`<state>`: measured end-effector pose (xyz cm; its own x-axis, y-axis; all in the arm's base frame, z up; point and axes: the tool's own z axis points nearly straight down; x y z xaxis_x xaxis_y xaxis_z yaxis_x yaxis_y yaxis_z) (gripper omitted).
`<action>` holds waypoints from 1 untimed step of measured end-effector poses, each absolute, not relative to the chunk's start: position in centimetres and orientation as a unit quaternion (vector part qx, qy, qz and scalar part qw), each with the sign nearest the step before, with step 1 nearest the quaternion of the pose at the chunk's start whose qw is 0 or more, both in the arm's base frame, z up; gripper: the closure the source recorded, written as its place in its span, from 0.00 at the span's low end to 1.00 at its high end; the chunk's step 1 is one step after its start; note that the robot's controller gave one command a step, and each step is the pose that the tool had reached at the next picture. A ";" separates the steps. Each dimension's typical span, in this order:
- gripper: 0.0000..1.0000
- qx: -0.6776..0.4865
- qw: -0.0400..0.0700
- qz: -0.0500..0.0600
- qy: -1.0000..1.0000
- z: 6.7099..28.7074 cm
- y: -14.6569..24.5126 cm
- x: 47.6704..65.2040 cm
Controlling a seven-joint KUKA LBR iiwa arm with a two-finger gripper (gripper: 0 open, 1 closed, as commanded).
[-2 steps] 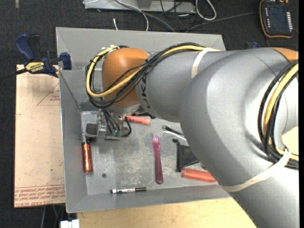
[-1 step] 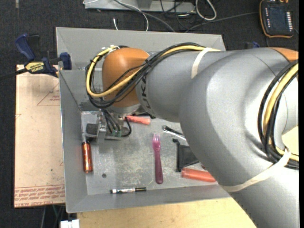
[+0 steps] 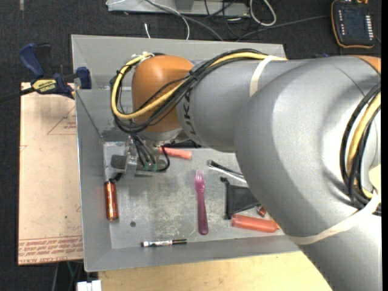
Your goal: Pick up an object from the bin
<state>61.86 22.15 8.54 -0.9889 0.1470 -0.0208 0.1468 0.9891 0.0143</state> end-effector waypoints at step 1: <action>1.00 0.074 0.012 0.007 0.997 10.6 22.2 62.0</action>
Offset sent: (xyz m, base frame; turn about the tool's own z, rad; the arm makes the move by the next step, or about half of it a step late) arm 0.0010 0.0002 0.0511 0.0000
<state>61.95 22.16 10.56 -0.9888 0.1472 -0.0237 0.1468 0.9890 0.0155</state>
